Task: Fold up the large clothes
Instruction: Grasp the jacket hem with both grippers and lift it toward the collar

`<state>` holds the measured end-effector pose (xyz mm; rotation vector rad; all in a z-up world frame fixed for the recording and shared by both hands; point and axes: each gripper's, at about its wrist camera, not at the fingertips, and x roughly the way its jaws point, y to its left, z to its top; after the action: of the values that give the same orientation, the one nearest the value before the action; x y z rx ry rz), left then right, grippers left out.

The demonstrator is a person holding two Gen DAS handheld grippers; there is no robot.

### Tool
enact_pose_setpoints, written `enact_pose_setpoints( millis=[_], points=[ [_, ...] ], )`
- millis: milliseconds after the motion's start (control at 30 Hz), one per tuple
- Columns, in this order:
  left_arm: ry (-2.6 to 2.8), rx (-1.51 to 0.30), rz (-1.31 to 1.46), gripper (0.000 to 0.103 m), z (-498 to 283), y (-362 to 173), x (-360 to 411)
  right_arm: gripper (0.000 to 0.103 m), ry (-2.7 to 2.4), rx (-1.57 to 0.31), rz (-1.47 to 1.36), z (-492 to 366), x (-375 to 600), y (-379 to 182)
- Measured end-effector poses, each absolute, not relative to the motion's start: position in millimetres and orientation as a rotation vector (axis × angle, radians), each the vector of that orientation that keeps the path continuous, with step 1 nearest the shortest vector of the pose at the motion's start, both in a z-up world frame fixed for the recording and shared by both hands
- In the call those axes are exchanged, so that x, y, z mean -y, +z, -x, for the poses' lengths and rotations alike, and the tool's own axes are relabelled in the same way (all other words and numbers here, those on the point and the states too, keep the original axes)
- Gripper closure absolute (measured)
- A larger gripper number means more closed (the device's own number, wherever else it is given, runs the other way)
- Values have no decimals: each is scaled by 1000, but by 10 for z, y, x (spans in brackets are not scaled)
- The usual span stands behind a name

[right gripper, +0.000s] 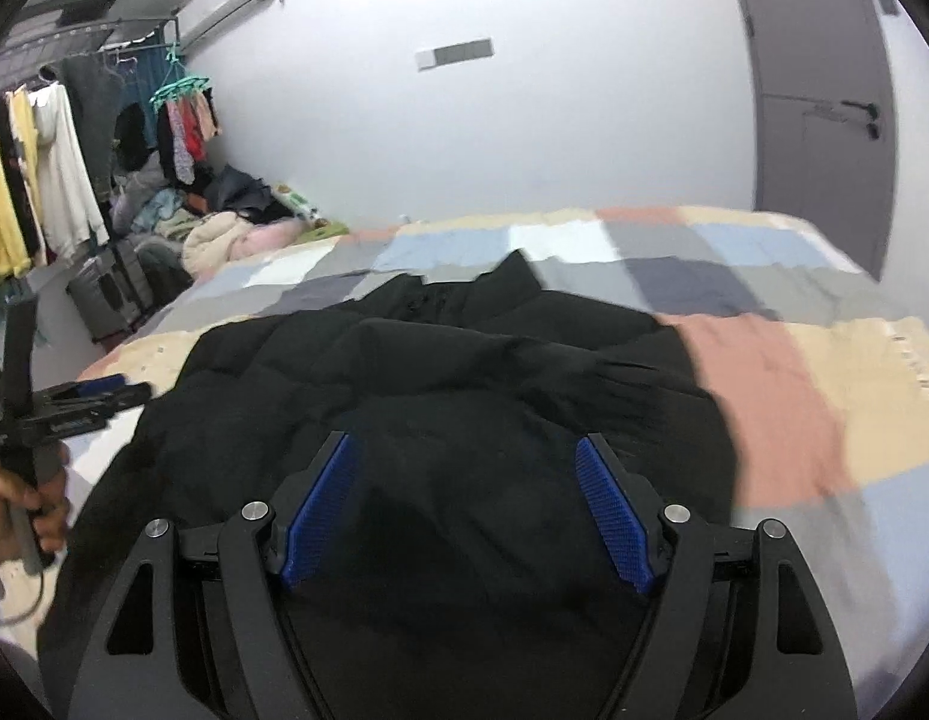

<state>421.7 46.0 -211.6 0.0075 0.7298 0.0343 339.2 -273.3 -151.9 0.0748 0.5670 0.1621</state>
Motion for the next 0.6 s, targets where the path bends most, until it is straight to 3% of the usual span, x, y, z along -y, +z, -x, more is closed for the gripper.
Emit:
enact_pose_setpoints(
  millis=[233, 600],
  points=[
    [134, -779, 37, 27, -3939, -2517, -800, 28, 36, -662, -99, -3091, 3264, -1800],
    [154, -846, 8, 27, -4242, -2916, -713, 26, -50, -807, 3, -3237, 3498, -2332]
  ],
)
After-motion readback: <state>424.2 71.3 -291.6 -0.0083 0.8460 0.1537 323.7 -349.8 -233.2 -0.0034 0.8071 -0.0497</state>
